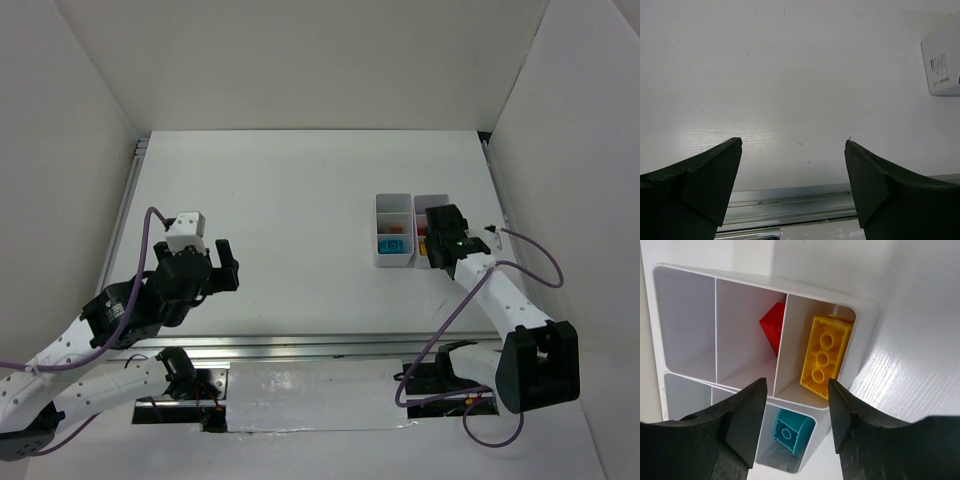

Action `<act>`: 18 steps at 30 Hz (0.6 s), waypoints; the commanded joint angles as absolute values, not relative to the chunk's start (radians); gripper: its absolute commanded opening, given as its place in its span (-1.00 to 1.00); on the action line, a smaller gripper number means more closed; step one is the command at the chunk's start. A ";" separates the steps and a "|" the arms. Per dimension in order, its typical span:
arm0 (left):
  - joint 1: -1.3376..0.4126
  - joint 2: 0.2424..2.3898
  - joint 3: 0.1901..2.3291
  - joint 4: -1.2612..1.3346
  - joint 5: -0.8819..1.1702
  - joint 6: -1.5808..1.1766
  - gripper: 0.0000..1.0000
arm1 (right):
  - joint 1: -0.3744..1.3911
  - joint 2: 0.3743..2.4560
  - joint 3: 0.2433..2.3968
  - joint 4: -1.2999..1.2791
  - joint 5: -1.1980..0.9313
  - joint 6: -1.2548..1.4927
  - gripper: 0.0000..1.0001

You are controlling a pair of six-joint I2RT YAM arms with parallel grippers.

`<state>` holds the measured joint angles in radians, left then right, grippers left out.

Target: Sort the legos into containers by color

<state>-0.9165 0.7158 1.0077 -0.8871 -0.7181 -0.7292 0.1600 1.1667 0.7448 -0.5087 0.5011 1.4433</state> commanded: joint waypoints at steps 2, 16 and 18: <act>-0.911 0.715 1.005 -0.850 -0.710 -0.703 0.93 | 0.153 1.144 0.753 -0.503 0.546 1.451 0.22; -0.590 0.972 1.129 -0.832 -0.583 -0.701 0.99 | 0.167 0.858 0.975 -0.524 0.290 0.689 0.99; -0.494 0.989 1.164 -0.815 -0.499 -0.677 0.99 | 0.166 0.801 1.021 -0.607 0.282 0.632 0.99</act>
